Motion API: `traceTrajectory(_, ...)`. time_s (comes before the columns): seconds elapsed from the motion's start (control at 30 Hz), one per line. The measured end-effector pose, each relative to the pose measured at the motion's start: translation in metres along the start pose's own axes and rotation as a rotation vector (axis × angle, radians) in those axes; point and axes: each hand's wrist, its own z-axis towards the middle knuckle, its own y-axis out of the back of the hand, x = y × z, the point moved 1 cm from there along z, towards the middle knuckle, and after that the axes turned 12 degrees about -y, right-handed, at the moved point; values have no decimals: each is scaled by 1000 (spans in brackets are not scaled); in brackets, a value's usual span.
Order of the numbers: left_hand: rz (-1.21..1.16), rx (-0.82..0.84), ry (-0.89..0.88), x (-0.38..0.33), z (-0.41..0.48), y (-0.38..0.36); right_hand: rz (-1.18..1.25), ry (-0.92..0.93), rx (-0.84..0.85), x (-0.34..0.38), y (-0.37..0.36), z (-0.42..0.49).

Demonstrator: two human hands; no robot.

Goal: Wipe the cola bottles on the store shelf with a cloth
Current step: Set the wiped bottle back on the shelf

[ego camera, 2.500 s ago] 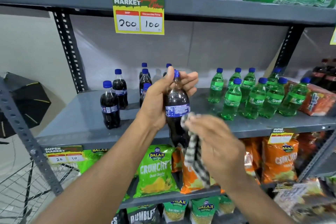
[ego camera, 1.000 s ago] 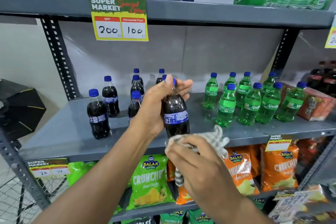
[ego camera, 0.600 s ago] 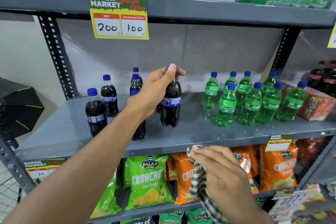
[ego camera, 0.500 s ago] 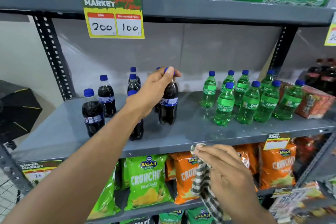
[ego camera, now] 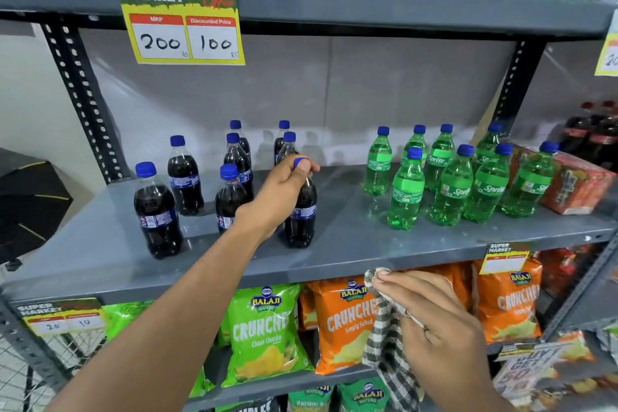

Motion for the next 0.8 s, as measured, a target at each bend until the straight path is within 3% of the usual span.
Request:
traceTrajectory(0.37,-43,-10,-20,-3,-2,3,14,-11,-11,-7,4,2)
traceTrajectory(0.6,65,-94,-236,-60,-16,-4,58,10,-12,5,10,20)
traceTrajectory(0.7,26,-30,-282,-86,-41,-20,99,80,-15,15,16,38)
traceTrajectory(0.8,-86,134,-154,-95,-67,-34,126,119,-18,28,19,57)
